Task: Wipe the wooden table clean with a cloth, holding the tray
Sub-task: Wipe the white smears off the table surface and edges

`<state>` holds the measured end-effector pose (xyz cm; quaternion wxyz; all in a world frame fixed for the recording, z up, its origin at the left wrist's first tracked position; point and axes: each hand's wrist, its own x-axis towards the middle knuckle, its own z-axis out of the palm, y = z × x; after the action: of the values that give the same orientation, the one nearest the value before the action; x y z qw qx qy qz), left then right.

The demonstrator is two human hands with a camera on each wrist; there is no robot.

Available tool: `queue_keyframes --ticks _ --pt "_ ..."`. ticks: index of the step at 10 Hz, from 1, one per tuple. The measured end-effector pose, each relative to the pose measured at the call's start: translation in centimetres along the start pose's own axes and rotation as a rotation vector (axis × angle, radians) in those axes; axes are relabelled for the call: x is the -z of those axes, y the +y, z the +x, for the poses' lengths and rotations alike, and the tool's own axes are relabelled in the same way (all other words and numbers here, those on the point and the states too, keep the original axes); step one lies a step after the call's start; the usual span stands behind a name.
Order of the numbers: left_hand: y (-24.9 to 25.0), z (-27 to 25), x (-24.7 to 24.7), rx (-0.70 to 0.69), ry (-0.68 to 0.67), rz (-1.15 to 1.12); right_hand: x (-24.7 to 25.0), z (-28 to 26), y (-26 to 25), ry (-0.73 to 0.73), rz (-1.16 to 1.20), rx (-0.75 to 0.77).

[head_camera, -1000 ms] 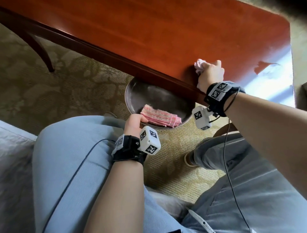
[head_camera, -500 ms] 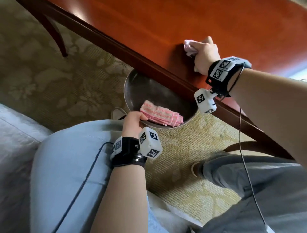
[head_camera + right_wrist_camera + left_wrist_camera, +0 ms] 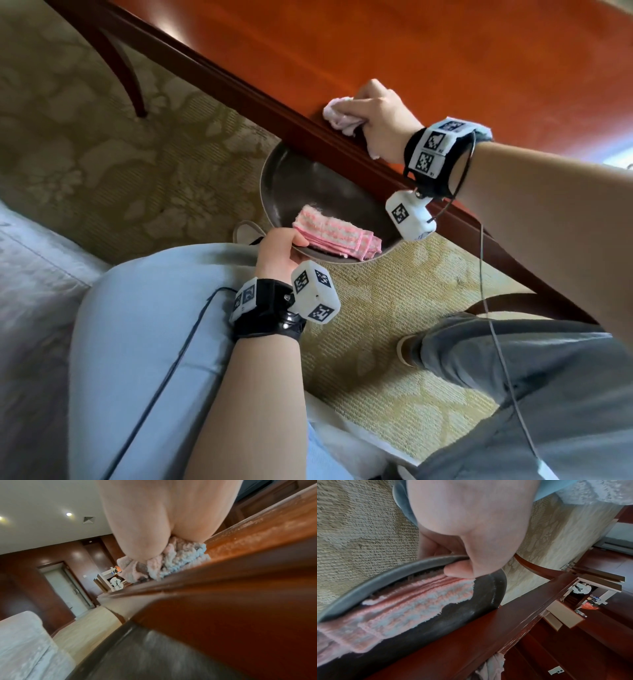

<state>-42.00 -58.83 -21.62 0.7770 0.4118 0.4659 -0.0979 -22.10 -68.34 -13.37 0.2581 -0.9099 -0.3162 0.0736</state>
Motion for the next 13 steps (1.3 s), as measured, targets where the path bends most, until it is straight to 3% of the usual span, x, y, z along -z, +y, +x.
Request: queue_keyframes --ticks 1,2,3,4,5,6,7,8,9,10,11,12,13 --pt "-0.4 -1.4 -0.6 -0.042 0.011 -0.012 -0.9 -2.1 0.1 -0.034 -0.161 0.139" --pt "-0.9 -2.1 -0.4 -0.038 0.054 -0.028 -1.2 -4.1 0.7 -0.197 -0.247 0.229" --pt "-1.8 -2.7 -0.4 -0.057 0.088 0.009 -0.6 -6.0 0.4 -0.14 -0.201 0.312" --pt "-2.1 -2.8 -0.4 -0.04 0.092 -0.051 0.1 -5.5 1.3 0.095 -0.032 0.194" --pt "-1.8 -2.1 -0.6 -0.051 0.105 -0.064 1.2 -3.4 3.0 0.311 0.02 -0.047" --pt "-1.5 -1.7 -0.4 0.0 0.08 -0.031 1.2 -1.4 4.6 0.12 -0.195 -0.359" --pt "-1.1 -1.4 -0.3 0.05 0.056 -0.017 1.2 0.4 3.3 -0.032 -0.298 -0.456" --pt "-0.9 -1.0 -0.2 0.049 0.059 -0.01 1.0 1.5 2.8 -0.071 -0.32 -0.404" --pt "-0.6 -1.3 -0.6 0.034 0.068 0.017 0.4 0.6 2.8 -0.015 -0.216 -0.248" --pt "-1.3 -0.7 -0.4 -0.067 0.097 0.015 -1.1 -1.2 2.2 0.036 -0.175 -0.108" --pt "-1.8 -1.9 -0.9 -0.057 0.075 0.005 -1.3 -3.5 1.6 0.134 -0.215 0.051" --pt "-2.7 -2.6 -1.3 -0.077 0.101 0.148 -1.6 -6.1 1.9 0.057 -0.147 0.109" --pt "-2.6 -4.0 -1.8 -0.08 0.071 0.066 -1.1 -9.3 2.9 0.054 -0.209 0.105"
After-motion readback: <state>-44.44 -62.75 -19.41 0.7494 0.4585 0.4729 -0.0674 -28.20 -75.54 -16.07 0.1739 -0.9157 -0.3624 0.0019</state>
